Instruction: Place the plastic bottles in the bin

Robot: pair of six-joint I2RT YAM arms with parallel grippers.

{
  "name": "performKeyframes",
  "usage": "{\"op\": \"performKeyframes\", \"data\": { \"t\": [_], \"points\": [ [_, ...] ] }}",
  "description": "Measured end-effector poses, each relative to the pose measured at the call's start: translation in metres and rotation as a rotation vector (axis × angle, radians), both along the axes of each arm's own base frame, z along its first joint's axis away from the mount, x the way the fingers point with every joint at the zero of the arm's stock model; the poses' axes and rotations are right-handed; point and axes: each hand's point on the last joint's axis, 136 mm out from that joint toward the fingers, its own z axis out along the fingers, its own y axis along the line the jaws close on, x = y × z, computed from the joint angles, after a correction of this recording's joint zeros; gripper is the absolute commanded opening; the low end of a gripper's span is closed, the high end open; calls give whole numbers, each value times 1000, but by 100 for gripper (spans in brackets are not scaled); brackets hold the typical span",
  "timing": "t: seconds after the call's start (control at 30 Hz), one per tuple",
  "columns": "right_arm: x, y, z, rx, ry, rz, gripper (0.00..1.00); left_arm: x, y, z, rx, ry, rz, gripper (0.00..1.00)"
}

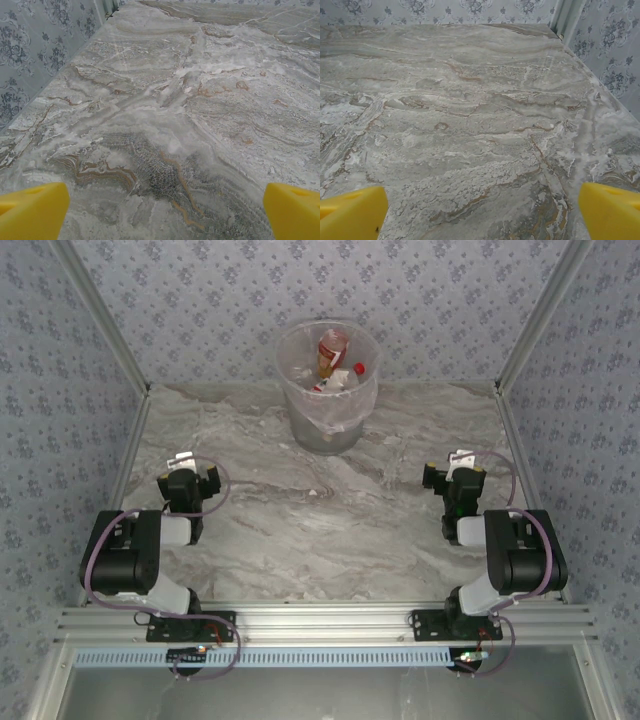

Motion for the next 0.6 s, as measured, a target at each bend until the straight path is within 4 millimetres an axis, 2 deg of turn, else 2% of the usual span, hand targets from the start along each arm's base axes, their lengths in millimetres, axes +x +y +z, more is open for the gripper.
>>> {"op": "performKeyframes", "data": {
  "t": [0.2, 0.6],
  "points": [
    [0, 8, -9, 34, 44, 71, 100, 0, 0, 0, 0, 0, 0, 99],
    [-1, 18, -15, 65, 72, 137, 100, 0, 0, 0, 0, 0, 0, 99]
  ]
}}
